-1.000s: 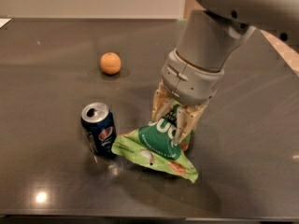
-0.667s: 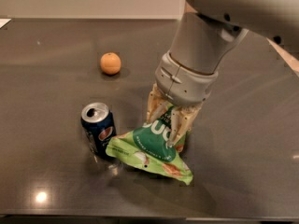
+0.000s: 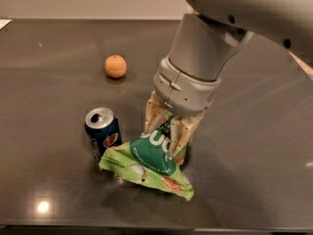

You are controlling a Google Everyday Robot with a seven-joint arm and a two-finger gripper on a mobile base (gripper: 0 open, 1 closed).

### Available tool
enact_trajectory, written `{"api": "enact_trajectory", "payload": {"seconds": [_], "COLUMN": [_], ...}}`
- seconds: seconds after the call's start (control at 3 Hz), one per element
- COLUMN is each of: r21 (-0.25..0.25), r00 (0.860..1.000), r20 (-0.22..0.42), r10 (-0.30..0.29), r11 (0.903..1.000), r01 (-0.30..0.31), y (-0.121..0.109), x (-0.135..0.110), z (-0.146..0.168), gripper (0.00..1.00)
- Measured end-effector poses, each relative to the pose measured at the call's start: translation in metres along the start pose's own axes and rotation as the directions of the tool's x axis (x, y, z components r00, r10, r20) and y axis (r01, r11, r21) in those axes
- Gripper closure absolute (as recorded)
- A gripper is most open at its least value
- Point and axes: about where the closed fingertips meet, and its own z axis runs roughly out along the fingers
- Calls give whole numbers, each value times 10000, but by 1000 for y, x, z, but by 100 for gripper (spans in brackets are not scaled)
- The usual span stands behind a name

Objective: Move green rice chip bag near pepsi can

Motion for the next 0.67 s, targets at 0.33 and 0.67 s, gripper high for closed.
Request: {"api": "enact_trajectory", "payload": {"seconds": [0.33,0.67], "r21": [136,356], "r00": [9999,9998], "r20": [107,149], "r10": [-7,90], "r11": [9999,9993], "r01": [5,-95], "y": [-4,-11], "x": [-9,-13], "z": [1,2], "gripper": [35,12]}}
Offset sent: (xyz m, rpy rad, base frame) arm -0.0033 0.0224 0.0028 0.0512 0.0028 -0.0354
